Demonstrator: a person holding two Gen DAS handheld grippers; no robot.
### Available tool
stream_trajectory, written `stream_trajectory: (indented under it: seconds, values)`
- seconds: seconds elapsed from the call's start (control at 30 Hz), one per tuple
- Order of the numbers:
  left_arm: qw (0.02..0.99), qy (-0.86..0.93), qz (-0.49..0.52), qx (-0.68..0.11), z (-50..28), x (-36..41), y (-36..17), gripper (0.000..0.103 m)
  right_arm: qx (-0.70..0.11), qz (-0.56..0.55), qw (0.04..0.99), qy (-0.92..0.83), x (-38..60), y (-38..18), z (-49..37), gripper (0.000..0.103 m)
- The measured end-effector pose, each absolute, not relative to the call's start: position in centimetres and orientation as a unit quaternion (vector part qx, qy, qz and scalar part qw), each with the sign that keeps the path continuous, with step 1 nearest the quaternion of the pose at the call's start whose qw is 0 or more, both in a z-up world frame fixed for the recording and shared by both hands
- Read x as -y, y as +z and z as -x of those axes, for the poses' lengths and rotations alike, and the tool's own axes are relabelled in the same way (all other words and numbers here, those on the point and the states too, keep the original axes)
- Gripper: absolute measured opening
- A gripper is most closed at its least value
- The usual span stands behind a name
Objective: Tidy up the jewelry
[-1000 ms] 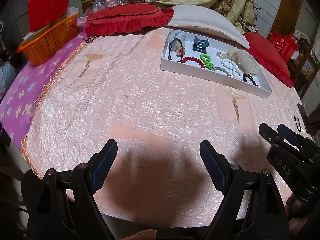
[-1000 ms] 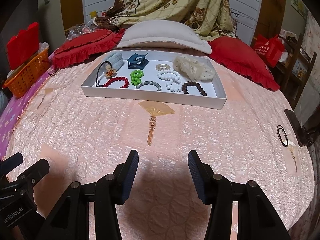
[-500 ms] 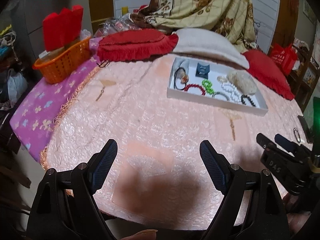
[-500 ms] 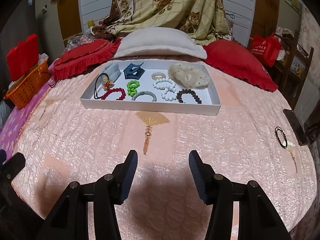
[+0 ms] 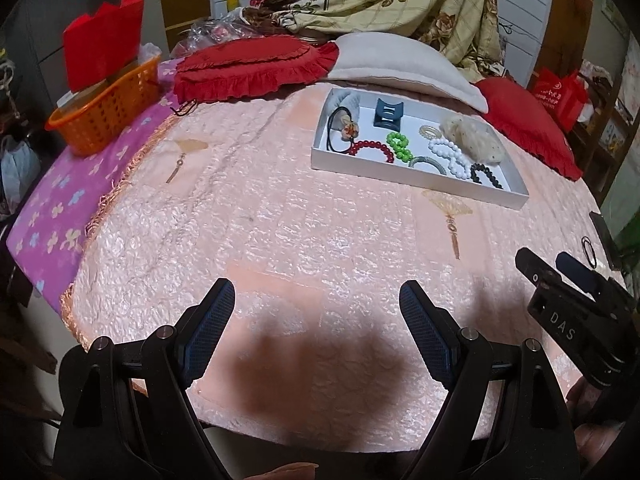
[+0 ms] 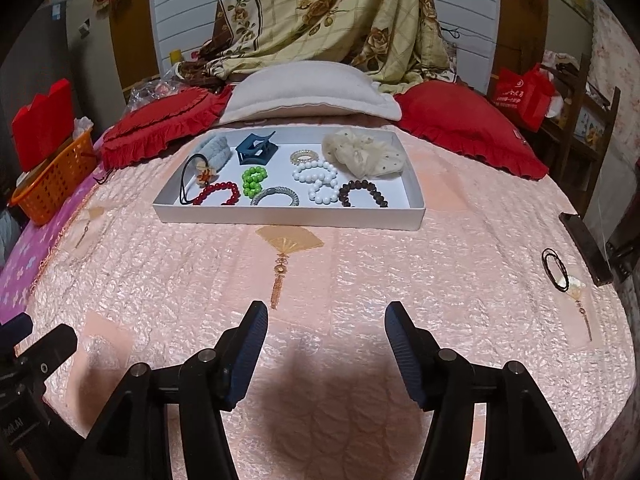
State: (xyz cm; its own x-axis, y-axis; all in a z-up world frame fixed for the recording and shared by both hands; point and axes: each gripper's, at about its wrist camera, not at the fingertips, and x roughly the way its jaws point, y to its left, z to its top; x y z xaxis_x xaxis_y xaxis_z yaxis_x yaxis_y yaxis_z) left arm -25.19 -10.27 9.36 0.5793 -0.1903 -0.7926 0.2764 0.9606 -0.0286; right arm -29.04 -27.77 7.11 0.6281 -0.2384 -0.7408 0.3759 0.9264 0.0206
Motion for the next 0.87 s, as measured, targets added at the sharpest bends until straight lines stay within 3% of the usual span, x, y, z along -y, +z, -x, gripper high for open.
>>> stream_trajectory:
  seconds: [0.87]
  values:
    - [0.888,-0.125,-0.036,-0.442,23.5,9.4,8.7,0.084,-0.427,-0.087,0.889,-0.143,26.4,6.1,27.0,0.059]
